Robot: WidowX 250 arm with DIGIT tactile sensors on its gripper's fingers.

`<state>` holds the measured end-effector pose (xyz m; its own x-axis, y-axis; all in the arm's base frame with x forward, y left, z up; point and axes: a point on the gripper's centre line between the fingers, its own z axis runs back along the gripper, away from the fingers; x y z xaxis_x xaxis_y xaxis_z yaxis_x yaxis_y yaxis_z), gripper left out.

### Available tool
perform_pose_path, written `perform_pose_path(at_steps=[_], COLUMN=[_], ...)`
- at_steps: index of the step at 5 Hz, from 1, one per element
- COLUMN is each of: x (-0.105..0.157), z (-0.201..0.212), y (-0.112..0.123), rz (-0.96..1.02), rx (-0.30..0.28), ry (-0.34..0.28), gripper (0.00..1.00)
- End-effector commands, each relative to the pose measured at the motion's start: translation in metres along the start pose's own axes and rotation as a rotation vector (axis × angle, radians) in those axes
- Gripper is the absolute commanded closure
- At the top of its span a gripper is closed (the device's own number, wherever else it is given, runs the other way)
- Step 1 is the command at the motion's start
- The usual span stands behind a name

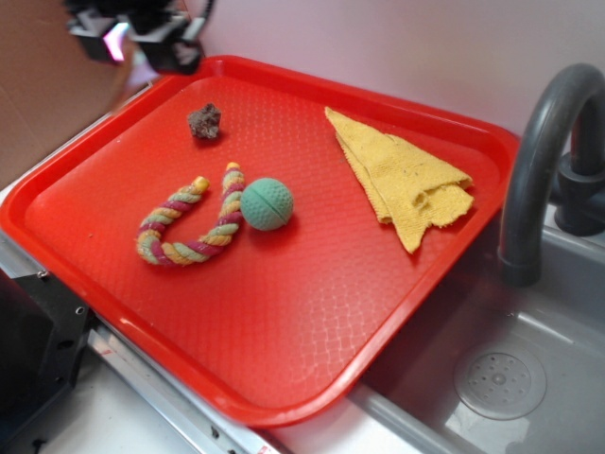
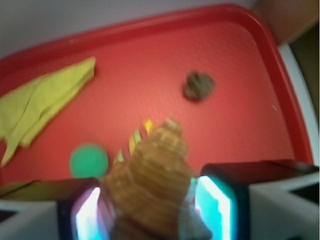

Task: Grab the shell.

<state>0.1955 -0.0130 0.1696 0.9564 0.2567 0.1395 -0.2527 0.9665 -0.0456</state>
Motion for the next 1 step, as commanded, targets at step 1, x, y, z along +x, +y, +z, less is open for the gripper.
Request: perform_pose_path(at_steps=[1], x=[0.0051], z=[-0.0019], y=[0.0016], rz=[-0.156], rx=[0.070], ry=[0.016], gripper=[1.00])
